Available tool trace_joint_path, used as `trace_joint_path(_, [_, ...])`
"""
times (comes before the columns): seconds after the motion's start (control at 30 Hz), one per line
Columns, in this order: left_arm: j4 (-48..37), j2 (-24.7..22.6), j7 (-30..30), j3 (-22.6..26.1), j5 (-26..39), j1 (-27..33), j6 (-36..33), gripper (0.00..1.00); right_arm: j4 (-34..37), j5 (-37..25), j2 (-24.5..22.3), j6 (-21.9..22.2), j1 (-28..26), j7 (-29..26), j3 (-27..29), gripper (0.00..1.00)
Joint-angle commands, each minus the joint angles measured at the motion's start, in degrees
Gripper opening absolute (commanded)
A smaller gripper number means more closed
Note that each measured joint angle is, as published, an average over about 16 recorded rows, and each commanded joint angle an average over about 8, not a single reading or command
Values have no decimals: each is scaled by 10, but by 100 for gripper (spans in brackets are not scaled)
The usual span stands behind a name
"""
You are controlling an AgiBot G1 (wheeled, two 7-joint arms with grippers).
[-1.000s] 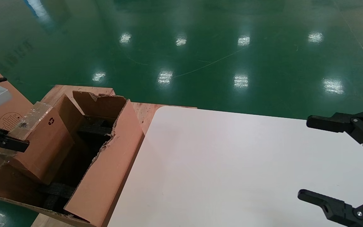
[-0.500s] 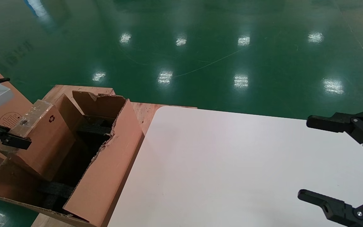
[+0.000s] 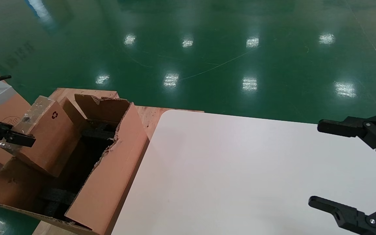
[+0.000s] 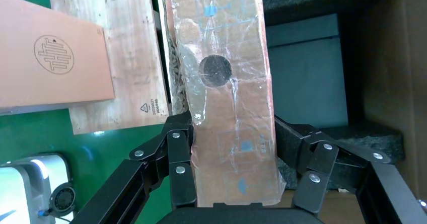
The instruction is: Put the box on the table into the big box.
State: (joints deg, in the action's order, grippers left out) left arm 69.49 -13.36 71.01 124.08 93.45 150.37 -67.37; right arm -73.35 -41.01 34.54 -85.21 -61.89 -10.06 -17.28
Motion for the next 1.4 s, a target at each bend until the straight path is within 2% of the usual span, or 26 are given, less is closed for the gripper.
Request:
trace_joint_path(0.03, [-1,1,1,3,0,-6,6,0,0,0,0,0,0,0,0,100])
trace_joint_path(0.5, [-7,1,25,23,12,-46,44,0,0,0,0,0,0,0,0,100])
trace_joint_path(0.53, [-8,0,28,24,12,-48,45,6,0,0,0,0,0,0,0,100])
trace_joint_path(0.77, [-13,-5,41,27,12,-56,50,93,0,0,0,0,0,0,-1,100])
trace_joint_path(0.8, [-13,-5,41,27,12,-56,50,100,0,0,0,0,0,0,-1,100])
trace_joint_path(1.4, [-12,-4,37,26,13,-53,48,100,0,1,0,0,0,0,-1,100])
